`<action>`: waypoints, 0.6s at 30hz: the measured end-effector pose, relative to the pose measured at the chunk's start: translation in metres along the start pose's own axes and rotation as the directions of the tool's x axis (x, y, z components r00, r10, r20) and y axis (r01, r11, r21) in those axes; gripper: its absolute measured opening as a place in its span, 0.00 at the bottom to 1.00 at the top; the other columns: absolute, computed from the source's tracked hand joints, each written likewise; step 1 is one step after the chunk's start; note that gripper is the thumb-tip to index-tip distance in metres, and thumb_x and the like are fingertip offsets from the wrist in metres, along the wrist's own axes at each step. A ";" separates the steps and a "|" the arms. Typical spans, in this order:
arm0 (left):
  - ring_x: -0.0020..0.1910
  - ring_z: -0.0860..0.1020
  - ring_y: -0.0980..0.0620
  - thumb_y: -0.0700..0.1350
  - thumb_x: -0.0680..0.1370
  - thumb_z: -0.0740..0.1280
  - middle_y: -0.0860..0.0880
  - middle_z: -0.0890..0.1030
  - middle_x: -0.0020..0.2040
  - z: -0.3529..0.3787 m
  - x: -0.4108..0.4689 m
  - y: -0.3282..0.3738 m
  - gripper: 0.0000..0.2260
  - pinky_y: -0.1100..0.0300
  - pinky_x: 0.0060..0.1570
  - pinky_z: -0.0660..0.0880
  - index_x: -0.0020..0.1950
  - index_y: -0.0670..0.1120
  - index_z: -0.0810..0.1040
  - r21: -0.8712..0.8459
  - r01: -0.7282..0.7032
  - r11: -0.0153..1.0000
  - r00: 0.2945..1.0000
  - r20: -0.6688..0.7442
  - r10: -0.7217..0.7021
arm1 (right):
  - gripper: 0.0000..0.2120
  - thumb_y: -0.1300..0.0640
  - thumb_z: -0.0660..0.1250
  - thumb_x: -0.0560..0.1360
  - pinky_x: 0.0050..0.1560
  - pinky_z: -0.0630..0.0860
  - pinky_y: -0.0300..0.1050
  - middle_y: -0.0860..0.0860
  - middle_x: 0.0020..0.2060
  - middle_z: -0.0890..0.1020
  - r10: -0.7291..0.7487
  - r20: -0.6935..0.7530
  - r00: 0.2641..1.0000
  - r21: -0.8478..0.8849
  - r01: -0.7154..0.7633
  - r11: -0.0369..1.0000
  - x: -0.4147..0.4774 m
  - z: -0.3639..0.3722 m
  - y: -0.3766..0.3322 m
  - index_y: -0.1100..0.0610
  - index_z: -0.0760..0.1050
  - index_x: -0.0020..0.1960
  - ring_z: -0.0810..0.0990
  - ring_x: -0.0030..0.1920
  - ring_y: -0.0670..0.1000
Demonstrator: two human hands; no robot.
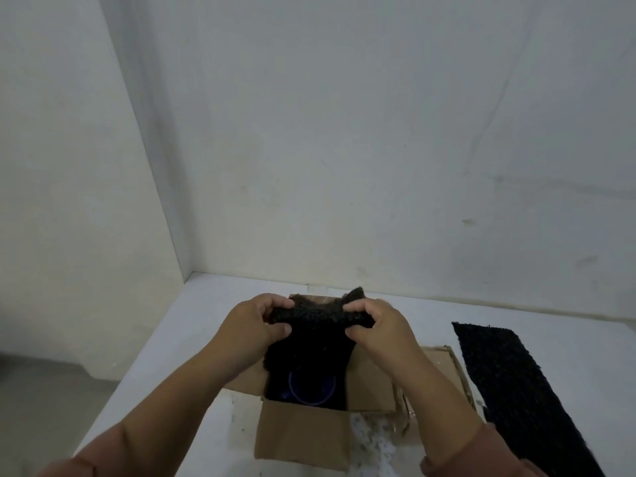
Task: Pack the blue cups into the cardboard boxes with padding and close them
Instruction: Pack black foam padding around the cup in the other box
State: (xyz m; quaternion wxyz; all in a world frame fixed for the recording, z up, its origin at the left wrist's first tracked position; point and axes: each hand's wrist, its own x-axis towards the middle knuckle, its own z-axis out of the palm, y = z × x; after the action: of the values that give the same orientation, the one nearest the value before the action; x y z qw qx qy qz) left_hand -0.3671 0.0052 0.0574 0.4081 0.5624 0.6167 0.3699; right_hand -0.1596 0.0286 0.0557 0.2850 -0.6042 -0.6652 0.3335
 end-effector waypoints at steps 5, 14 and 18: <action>0.49 0.76 0.56 0.39 0.71 0.72 0.51 0.77 0.49 0.003 0.004 0.010 0.06 0.64 0.49 0.72 0.41 0.50 0.81 0.079 -0.102 0.992 0.994 -0.033 0.105 | 0.18 0.43 0.69 0.67 0.58 0.56 0.46 0.43 0.60 0.65 -0.076 0.087 0.993 -0.430 0.107 0.897 -0.003 -0.001 -0.019 0.41 0.74 0.57 0.62 0.64 0.49; 0.55 0.80 0.45 0.47 0.68 0.75 0.46 0.80 0.58 -0.005 0.017 -0.001 0.26 0.49 0.54 0.77 0.64 0.51 0.72 -0.427 0.229 0.875 0.967 0.201 -0.155 | 0.08 0.54 0.71 0.72 0.46 0.79 0.49 0.55 0.41 0.85 0.079 0.169 0.982 0.373 -0.138 0.917 0.001 0.006 -0.025 0.59 0.80 0.41 0.84 0.43 0.54; 0.54 0.80 0.40 0.37 0.73 0.71 0.38 0.81 0.58 0.017 0.017 -0.029 0.21 0.48 0.50 0.78 0.64 0.42 0.71 -0.593 0.408 0.694 0.913 0.278 -0.300 | 0.05 0.58 0.70 0.72 0.55 0.79 0.57 0.58 0.48 0.84 0.268 0.250 0.930 0.611 -0.366 0.702 0.004 0.035 0.001 0.57 0.80 0.47 0.83 0.50 0.58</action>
State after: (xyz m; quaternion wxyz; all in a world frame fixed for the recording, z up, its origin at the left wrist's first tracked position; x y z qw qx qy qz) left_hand -0.3636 0.0193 0.0226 0.6860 0.2874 0.5158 0.4251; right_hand -0.1864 0.0290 0.0334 0.3658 -0.5480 -0.4130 0.6287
